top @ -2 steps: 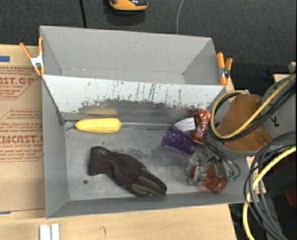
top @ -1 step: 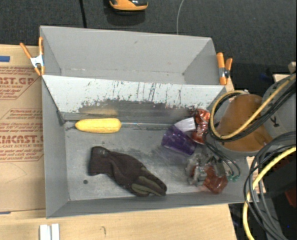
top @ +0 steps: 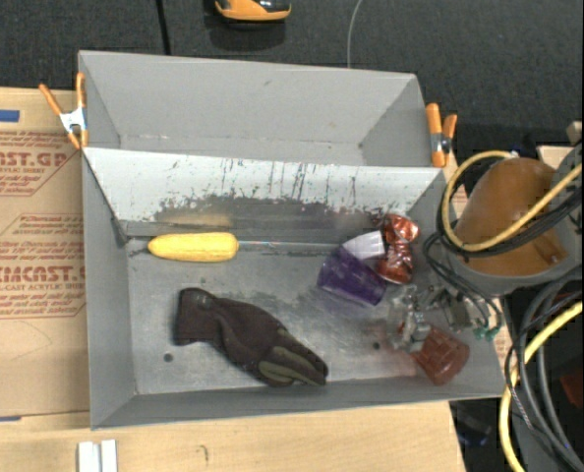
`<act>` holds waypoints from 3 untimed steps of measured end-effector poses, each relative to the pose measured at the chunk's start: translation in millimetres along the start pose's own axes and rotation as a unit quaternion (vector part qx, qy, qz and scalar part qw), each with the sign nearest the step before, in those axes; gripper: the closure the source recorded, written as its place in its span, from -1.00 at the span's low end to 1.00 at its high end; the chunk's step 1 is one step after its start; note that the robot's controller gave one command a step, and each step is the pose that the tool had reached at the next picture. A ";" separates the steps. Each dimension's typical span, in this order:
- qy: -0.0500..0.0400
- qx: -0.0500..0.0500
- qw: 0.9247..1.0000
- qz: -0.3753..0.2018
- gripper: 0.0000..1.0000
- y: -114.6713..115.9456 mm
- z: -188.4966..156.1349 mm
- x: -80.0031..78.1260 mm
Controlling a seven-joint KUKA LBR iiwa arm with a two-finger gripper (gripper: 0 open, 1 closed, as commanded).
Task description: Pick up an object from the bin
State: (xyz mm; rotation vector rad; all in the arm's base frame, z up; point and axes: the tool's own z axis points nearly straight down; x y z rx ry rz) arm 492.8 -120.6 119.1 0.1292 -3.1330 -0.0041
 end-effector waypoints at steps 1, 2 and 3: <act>-0.010 0.003 1.000 -0.006 1.00 -0.6 -3.6 -3.5; -0.005 0.002 1.000 -0.013 -1.00 -9.3 -67.1 -12.8; -0.004 0.002 1.000 -0.013 -1.00 -8.9 -66.2 -12.2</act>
Offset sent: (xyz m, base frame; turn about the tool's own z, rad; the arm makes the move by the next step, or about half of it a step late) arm 0.0126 -0.0086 0.0664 -0.0268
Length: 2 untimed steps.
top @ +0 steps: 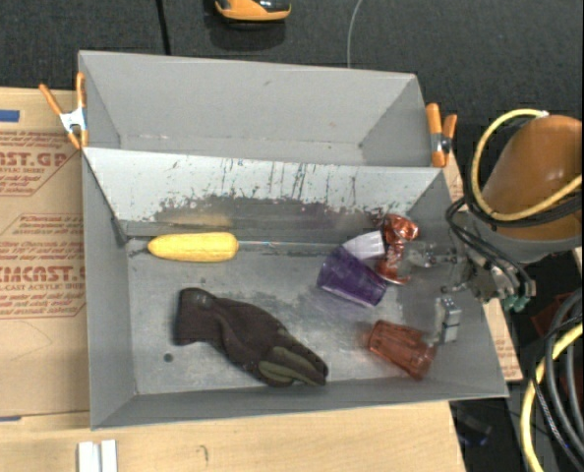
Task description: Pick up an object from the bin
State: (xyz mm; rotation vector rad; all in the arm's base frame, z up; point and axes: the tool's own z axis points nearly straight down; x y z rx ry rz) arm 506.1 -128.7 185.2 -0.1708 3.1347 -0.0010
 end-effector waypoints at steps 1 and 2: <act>-0.002 0.001 0.999 -0.042 -1.00 -3.7 40.4 8.2; 0.002 -0.001 0.999 -0.044 -1.00 0.8 87.0 15.3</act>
Offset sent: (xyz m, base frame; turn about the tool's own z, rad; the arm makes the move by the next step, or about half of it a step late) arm -0.0154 -0.0009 -0.0871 -0.0904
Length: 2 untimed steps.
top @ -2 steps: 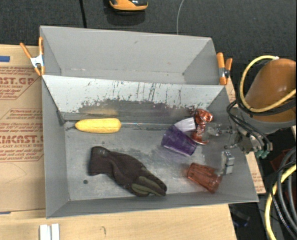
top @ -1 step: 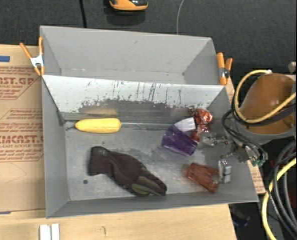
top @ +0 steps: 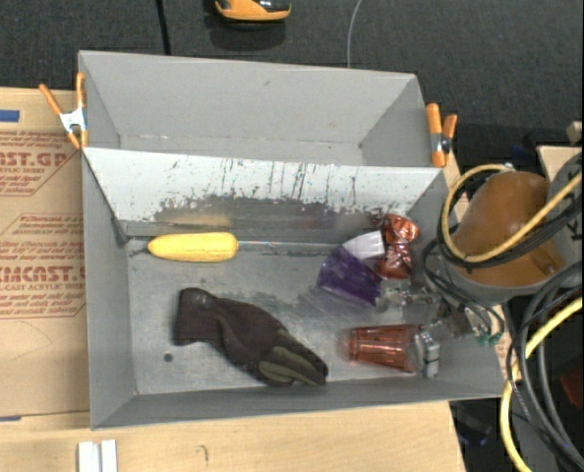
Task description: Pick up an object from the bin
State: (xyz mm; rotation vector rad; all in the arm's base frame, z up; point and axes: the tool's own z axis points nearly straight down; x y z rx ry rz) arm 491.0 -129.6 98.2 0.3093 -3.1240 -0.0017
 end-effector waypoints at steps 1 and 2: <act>0.001 -0.002 1.000 0.012 -1.00 -4.1 15.2 3.5; -0.001 0.000 1.000 0.023 1.00 3.3 28.8 1.6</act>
Offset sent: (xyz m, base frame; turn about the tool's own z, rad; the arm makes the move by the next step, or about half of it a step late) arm -0.0025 0.0017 -0.0282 0.0462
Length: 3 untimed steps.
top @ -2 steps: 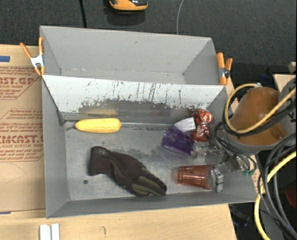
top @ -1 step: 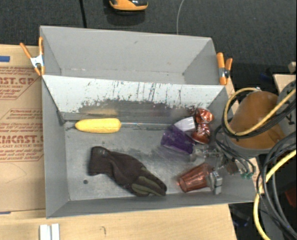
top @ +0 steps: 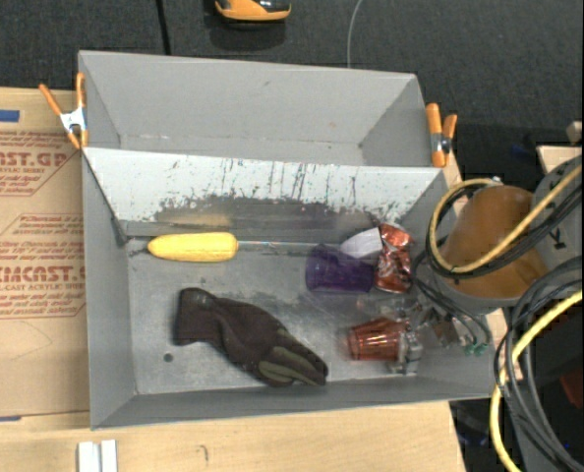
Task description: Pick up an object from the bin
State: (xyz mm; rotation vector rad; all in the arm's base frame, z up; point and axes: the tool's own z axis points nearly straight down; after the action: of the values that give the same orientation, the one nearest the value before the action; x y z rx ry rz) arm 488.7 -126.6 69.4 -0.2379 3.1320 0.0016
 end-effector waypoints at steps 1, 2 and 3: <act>0.000 0.000 1.000 0.000 1.00 -0.1 0.0 0.0; 0.000 0.001 1.000 0.012 1.00 -6.4 -96.9 -12.7; 0.000 0.001 1.000 0.012 1.00 -6.4 -96.9 -12.7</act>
Offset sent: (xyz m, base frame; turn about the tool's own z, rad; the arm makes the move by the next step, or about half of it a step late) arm 0.0131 -0.0053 0.0975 0.0252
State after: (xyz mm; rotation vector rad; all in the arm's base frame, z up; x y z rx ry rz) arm 502.2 -131.2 166.3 -0.1993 3.1341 -0.0006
